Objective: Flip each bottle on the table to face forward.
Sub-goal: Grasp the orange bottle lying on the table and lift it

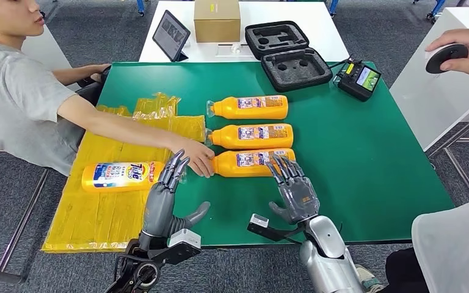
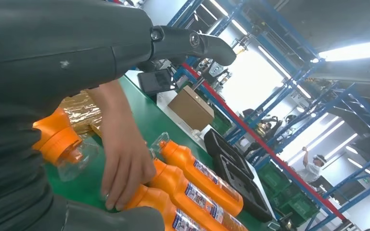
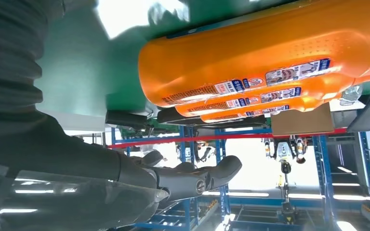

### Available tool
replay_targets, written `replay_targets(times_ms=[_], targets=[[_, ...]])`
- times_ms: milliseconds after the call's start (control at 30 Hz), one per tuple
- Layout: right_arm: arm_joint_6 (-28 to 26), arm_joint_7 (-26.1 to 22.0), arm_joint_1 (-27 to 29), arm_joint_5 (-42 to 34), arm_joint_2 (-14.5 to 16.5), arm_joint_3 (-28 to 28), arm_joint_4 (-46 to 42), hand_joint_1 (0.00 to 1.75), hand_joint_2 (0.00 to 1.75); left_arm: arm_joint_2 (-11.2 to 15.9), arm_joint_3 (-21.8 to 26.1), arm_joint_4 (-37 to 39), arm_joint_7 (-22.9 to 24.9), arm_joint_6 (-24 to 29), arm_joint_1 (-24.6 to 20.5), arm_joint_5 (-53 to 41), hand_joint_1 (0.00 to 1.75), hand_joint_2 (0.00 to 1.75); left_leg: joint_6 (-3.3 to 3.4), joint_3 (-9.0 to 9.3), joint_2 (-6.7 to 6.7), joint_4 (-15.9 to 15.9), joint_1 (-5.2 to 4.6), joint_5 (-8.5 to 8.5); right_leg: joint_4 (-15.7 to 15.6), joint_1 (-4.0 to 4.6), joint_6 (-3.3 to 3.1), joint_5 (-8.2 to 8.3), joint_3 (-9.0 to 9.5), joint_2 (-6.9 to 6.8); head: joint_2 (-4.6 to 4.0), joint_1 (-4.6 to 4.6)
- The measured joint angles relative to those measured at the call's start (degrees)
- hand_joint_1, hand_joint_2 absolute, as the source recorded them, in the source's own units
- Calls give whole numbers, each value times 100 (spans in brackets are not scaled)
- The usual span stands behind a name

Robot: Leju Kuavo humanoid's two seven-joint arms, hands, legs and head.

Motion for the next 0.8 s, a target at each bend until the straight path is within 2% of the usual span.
replay_targets(times_ms=[167,300,567,800], targets=[[0,124,-99,28,-7,-41,109,0,175,-2,-60,39,-20,-24,-25,83,0,175,1,-2,1,0,0,1,0,0,0,0,-2,0,0,0],[0,546,-916,-200,-157,217,1118,0,175,-33,-341,263,-202,68,-244,449,0,175,6,-5,1,2,-3,9,0,-5,6,6,-2,0,0,0],[0,596,-1324,-555,-216,378,1827,0,175,-34,-584,428,-227,142,-398,716,0,175,6,-6,1,1,-3,8,1,-5,6,6,-3,0,0,0],[0,423,-1510,-852,-135,432,2330,0,175,-34,-754,551,-234,188,-487,798,0,175,6,-7,0,1,-3,8,1,-6,7,6,-3,0,0,0]])
